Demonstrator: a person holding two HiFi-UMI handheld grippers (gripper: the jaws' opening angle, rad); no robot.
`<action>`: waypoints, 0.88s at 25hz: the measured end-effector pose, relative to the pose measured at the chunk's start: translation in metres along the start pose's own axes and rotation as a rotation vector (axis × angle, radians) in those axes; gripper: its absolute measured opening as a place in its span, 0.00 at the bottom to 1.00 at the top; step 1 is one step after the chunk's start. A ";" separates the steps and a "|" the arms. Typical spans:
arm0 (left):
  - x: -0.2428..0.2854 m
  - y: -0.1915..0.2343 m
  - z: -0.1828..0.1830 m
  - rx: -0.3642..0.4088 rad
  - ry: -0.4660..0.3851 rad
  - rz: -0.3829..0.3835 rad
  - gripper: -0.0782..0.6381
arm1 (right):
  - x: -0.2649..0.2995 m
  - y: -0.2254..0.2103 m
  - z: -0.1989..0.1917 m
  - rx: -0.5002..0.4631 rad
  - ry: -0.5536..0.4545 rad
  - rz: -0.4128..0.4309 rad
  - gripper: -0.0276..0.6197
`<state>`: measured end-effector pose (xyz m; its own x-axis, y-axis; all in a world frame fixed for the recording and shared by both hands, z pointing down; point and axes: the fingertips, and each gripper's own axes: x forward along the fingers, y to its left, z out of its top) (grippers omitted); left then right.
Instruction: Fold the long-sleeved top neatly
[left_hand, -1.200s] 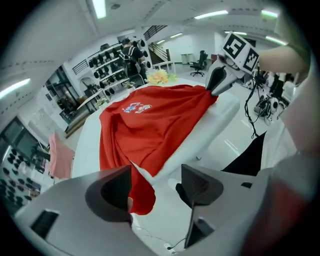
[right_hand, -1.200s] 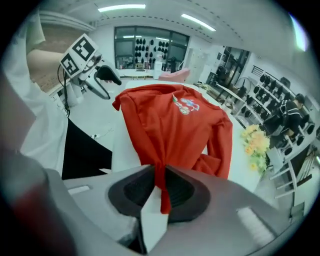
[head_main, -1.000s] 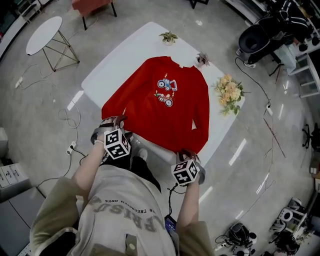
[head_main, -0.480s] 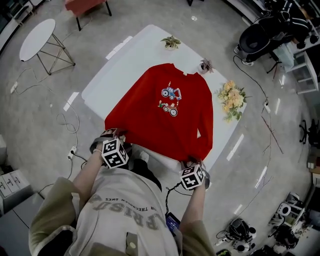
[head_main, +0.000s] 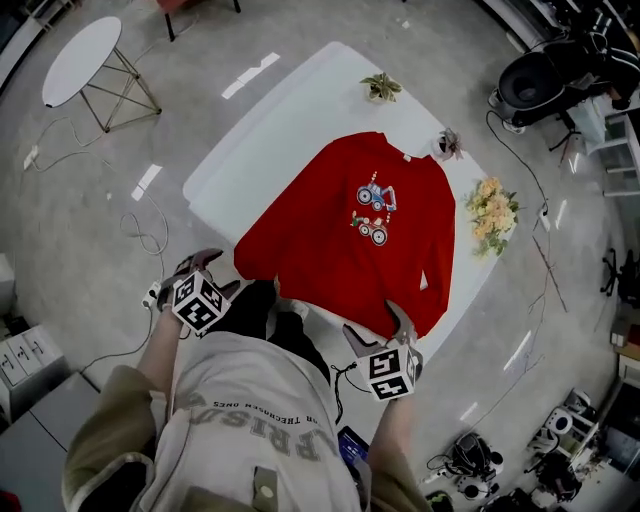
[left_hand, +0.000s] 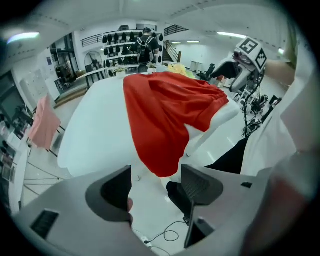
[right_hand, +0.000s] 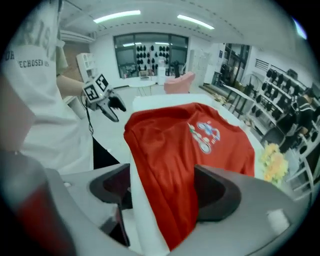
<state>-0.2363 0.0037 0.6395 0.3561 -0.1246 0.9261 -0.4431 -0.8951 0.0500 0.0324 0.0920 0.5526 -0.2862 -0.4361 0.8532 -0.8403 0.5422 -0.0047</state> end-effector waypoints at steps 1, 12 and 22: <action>0.006 0.003 -0.003 -0.013 0.004 -0.012 0.55 | 0.013 0.015 0.020 -0.028 -0.034 0.042 0.65; 0.038 -0.003 0.012 -0.114 -0.038 -0.189 0.27 | 0.148 0.124 0.114 -0.317 0.036 0.283 0.44; -0.081 0.012 0.127 -0.011 -0.367 -0.177 0.14 | 0.108 0.066 0.127 -0.038 -0.088 0.133 0.05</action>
<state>-0.1654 -0.0511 0.5174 0.6971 -0.1151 0.7077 -0.3565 -0.9120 0.2028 -0.1126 -0.0108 0.5777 -0.4343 -0.4187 0.7975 -0.7746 0.6255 -0.0935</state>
